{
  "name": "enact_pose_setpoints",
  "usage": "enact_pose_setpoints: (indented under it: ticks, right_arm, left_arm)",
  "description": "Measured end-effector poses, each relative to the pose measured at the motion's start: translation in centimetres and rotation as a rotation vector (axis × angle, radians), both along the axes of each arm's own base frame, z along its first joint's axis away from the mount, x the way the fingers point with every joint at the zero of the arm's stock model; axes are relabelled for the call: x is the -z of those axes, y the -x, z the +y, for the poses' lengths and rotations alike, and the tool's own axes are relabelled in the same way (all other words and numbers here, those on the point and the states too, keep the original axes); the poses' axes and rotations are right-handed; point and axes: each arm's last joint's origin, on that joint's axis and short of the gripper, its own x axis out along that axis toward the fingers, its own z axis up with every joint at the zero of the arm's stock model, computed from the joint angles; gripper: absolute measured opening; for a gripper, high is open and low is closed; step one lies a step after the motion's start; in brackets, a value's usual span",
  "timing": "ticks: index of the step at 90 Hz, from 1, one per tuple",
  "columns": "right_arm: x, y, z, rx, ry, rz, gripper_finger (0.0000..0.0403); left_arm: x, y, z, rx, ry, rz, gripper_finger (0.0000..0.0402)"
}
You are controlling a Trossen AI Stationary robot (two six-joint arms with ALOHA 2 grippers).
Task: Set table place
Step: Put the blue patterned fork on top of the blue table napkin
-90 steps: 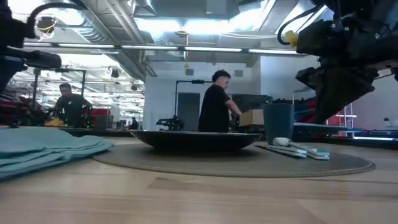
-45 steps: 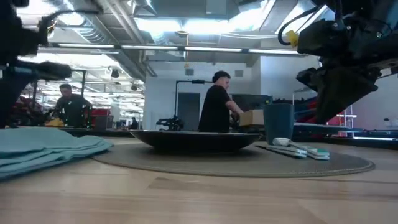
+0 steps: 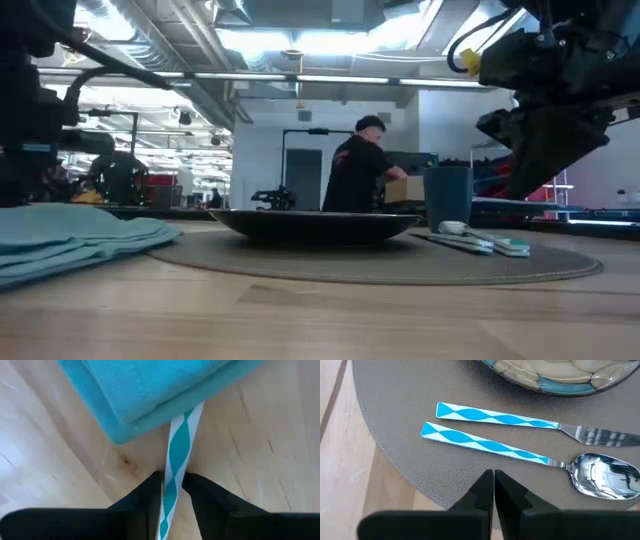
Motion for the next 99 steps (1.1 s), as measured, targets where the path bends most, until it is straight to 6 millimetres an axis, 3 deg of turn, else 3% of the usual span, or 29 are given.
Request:
enact_pose_setpoints:
  ticks: [14, 31, 48, 67, 82, 99]
  right_arm:
    - [0.0, 0.0, 0.0, -0.007, 0.005, -0.001, 0.0]
    - [0.0, 0.0, 0.0, -0.009, 0.012, -0.005, 0.0]
    - [0.0, 0.0, 0.0, -0.011, 0.013, -0.005, 0.0]
    - [0.0, 0.0, 0.0, -0.011, 0.013, -0.006, 0.0]
    - [0.0, 0.0, 0.0, -0.012, 0.014, -0.006, 0.0]
    - [0.0, -0.1, 0.0, -0.016, 0.014, -0.013, 0.0]
  left_arm:
    - [0.0, 0.0, 0.0, 0.007, -0.002, -0.001, 0.0079]
    - [-0.2, 0.2, -0.4, 0.032, -0.016, -0.004, 0.0015]
    - [-1.0, 0.5, -1.1, 0.067, -0.048, 0.026, 0.0004]
    - [-3.0, 1.8, -1.5, 0.111, -0.15, 0.161, 0.0004]
    - [-4.6, 1.9, -2.6, 0.131, -0.17, 0.153, 0.0003]
    - [-4.2, 2.0, -2.9, 0.168, -0.152, 0.124, 0.0001]
